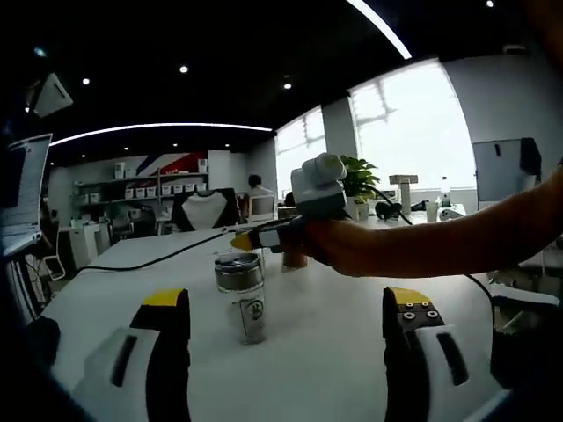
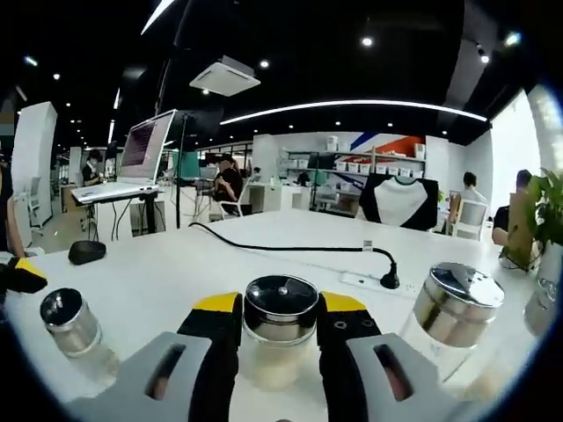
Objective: Rotate the seasoning bottle until the label or dispensing opening points toward the visible target arrow and the bottle remains upright within the marked orientation range
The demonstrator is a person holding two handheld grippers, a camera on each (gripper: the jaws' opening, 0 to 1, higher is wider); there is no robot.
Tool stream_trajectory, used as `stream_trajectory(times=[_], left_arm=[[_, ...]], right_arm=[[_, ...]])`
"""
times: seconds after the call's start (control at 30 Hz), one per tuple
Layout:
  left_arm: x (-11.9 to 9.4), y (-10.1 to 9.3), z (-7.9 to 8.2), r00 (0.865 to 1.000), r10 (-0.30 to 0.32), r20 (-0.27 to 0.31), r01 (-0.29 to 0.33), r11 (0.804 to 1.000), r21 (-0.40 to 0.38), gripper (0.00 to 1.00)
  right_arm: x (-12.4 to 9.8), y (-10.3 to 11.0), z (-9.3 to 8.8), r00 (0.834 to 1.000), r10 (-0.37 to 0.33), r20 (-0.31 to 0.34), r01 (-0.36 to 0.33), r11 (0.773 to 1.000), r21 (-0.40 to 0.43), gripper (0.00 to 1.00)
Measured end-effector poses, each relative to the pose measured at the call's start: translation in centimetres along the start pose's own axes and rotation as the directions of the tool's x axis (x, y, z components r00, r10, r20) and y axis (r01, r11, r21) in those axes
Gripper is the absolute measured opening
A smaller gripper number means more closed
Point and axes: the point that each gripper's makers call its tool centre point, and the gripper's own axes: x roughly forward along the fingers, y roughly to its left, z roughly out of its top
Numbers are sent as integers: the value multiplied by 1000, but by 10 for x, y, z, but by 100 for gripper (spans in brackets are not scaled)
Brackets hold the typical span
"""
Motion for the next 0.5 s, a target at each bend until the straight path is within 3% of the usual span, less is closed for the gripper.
stream_trajectory(times=[0.27, 0.47, 0.5], left_arm=[[-2, -18, 5, 1000, -23, -2, 23, 999, 35, 90], [0, -34, 6, 998, -63, 9, 63, 997, 33, 78], [1, -43, 9, 995, -100, 29, 99, 994, 46, 74]], right_arm=[[-72, 29, 17, 999, 28, 34, -28, 1000, -2, 32], [-121, 57, 26, 994, 87, 63, -82, 994, -71, 30], [-128, 64, 28, 991, 111, 71, -107, 992, -61, 30]])
